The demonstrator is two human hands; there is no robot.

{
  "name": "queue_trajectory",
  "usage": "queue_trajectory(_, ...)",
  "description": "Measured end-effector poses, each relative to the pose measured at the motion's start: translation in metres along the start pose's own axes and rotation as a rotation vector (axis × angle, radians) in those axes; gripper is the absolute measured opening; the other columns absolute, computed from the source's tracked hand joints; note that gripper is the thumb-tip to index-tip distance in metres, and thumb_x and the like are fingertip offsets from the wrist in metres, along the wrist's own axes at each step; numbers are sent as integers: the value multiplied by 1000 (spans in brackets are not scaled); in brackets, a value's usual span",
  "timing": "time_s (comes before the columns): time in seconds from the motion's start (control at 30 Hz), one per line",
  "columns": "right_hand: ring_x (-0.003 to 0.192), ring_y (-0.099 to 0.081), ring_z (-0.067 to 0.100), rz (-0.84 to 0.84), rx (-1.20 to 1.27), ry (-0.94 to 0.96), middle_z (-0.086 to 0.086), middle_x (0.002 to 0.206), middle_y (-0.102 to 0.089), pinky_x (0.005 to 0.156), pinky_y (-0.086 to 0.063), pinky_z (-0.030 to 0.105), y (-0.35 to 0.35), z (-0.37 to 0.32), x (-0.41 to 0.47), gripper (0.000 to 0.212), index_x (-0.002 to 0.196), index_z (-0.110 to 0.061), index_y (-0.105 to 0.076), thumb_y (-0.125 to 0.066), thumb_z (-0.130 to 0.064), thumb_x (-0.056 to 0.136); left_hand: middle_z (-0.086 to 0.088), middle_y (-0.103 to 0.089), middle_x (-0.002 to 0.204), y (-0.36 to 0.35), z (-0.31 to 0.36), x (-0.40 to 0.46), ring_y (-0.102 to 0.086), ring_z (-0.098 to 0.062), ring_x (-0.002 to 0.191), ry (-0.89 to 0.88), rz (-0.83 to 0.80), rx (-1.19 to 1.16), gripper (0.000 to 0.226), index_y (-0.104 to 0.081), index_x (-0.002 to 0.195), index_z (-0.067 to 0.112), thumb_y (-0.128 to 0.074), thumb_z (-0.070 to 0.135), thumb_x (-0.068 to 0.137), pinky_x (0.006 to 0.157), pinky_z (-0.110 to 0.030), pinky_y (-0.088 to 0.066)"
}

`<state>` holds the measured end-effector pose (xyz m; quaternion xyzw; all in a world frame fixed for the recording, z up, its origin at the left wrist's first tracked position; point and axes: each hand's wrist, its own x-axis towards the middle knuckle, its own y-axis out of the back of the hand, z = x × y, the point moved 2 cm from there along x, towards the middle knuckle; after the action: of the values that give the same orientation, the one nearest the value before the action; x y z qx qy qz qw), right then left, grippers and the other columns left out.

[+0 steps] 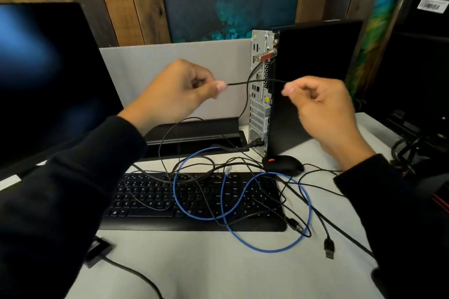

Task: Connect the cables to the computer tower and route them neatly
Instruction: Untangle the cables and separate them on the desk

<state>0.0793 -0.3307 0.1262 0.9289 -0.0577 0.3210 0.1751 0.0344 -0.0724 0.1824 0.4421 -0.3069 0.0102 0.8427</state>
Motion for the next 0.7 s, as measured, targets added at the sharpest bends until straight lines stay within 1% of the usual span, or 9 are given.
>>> queue_trajectory(0.1, 56, -52, 3, 225, 34, -156, -3, 66, -64, 59, -42, 25, 25, 35, 9, 23, 78, -21, -73, -68, -34, 97, 7, -40, 51, 20, -28, -17, -31, -10, 48, 97, 40, -41, 36, -73, 77, 15, -64, 44, 96, 46, -22, -25)
queue_trajectory(0.2, 47, -48, 7, 349, 20, -351, 10, 69, -62, 54, -40, 25, 40, 66, 9, 26, 86, -10, -73, -67, -32, 98, -15, -43, 56, 34, -51, -31, -34, -20, 52, 185, 115, -106, 38, -72, 79, 13, -66, 47, 93, 48, -26, -26)
queue_trajectory(0.27, 60, -61, 18, 348, -30, -418, 19, 83, -72, 58, -43, 23, 40, 80, 3, 27, 85, -7, -73, -68, -31, 97, -25, -51, 61, 34, -57, -35, -38, -15, 50, 204, 156, -140, 36, -74, 83, 12, -66, 46, 93, 48, -23, -31)
queue_trajectory(0.37, 87, -67, 32, 138, -235, -430, 21, 93, -74, 71, -49, 28, 24, 81, -4, 27, 91, -6, -76, -66, -31, 95, 1, -55, 59, 28, -55, -33, -49, -11, 52, 175, 213, -248, 28, -73, 85, 16, -66, 41, 94, 60, -31, -45)
queue_trajectory(0.43, 119, -62, 32, -55, -520, -402, 13, 123, -71, 100, -48, 39, 11, 65, -5, 40, 124, -12, -71, -67, -32, 90, 13, -50, 60, 19, -44, -29, -46, -4, 53, 102, 183, -236, 24, -71, 87, 16, -64, 37, 97, 57, -26, -42)
queue_trajectory(0.47, 134, -52, 31, -112, -591, -328, 9, 142, -61, 112, -40, 45, 5, 50, -7, 57, 141, -16, -60, -67, -34, 88, 14, -51, 61, 13, -37, -27, -44, -2, 55, 51, 141, -172, 22, -70, 89, 16, -63, 35, 98, 57, -22, -40)
queue_trajectory(0.53, 147, -38, 23, -205, -505, -43, 1, 158, -44, 121, -29, 52, -10, 14, -12, 77, 154, -24, -44, -61, -39, 81, 11, -55, 64, -5, -20, -24, -46, -3, 59, -31, 50, -32, 19, -69, 89, 19, -62, 32, 101, 58, -21, -36)
queue_trajectory(0.63, 140, -47, 11, -442, -267, 152, -5, 151, -53, 119, -36, 42, -34, -33, -34, 74, 153, -29, -45, -62, -43, 83, 10, -54, 63, -31, 0, -23, -47, -5, 59, -78, -21, -10, 16, -66, 88, 25, -61, 30, 102, 57, -22, -35)
queue_trajectory(0.7, 91, -69, 0, -496, -87, 113, -13, 100, -76, 83, -54, 22, -44, -47, -46, 39, 128, -28, -67, -71, -39, 91, 7, -62, 69, -41, 9, -25, -53, -8, 65, -88, -20, -40, 15, -66, 89, 24, -61, 29, 103, 62, -26, -41)
